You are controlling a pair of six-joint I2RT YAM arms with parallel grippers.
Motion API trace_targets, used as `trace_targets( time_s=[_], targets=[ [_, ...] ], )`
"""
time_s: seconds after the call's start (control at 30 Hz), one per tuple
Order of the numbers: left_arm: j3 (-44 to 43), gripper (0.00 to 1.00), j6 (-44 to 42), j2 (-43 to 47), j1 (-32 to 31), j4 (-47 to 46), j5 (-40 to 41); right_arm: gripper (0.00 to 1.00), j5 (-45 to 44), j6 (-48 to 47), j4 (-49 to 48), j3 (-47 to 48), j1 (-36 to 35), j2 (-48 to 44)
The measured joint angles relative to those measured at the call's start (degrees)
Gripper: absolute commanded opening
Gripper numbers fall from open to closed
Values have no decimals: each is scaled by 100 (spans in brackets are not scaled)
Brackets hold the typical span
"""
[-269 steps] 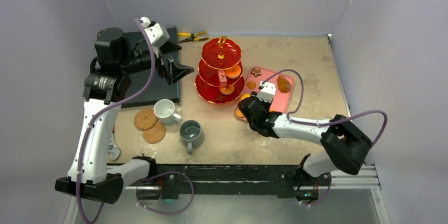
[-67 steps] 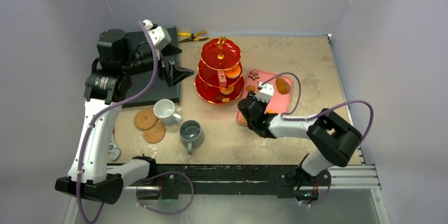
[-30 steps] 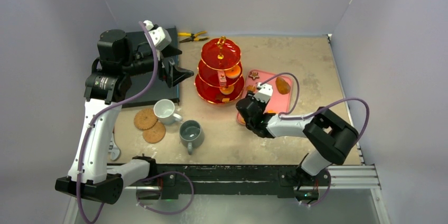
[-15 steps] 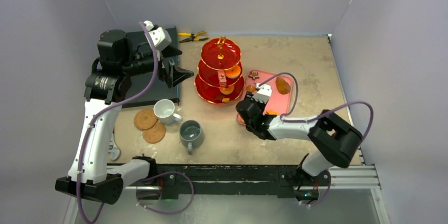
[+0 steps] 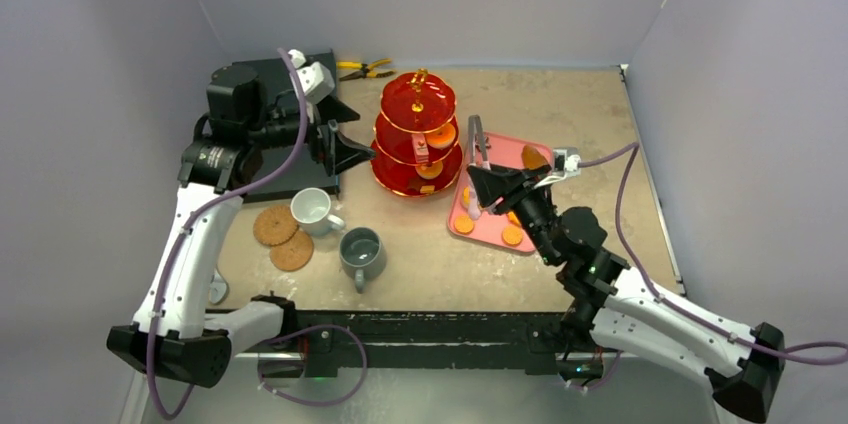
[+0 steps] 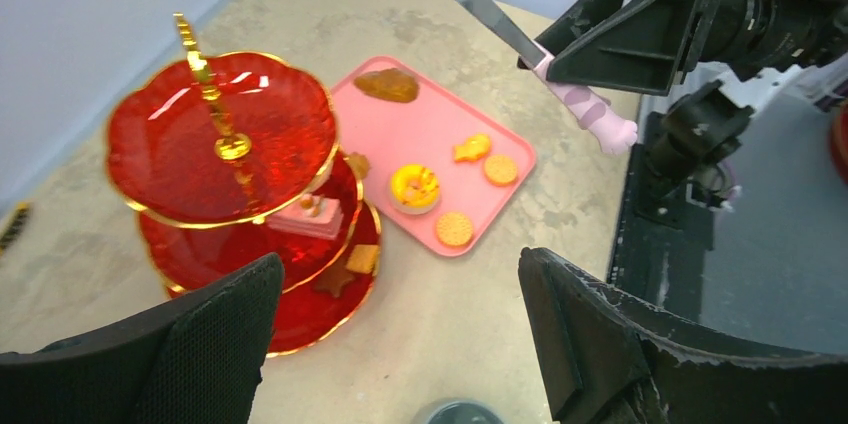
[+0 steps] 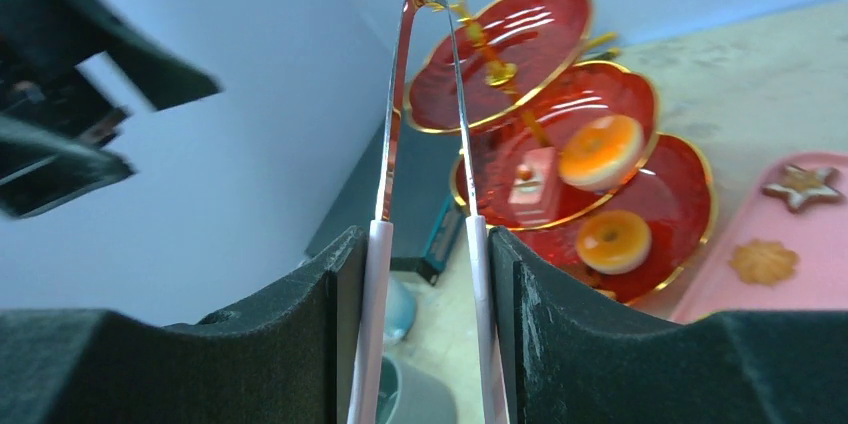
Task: Serve the afternoon tea
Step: Adjust the clamp.
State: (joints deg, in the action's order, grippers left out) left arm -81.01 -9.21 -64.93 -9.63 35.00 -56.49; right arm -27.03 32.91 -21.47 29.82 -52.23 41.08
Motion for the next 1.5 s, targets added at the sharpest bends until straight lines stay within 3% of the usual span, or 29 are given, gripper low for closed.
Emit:
trace_targets(
  time_s=[0.33,0.77,1.5],
  targets=[
    [175,81,472,-619,-1322,-645,514,49,1508,-328,13,774,-2,446],
    [164,81,697,-905,-1528,-1180,1635,49,2162,-350,-688,1180,-2,1296],
    [-330,80,813,-1198,-1829,-1484,1963,46,2667,-291,-1134,1668,-2,2424]
  ],
)
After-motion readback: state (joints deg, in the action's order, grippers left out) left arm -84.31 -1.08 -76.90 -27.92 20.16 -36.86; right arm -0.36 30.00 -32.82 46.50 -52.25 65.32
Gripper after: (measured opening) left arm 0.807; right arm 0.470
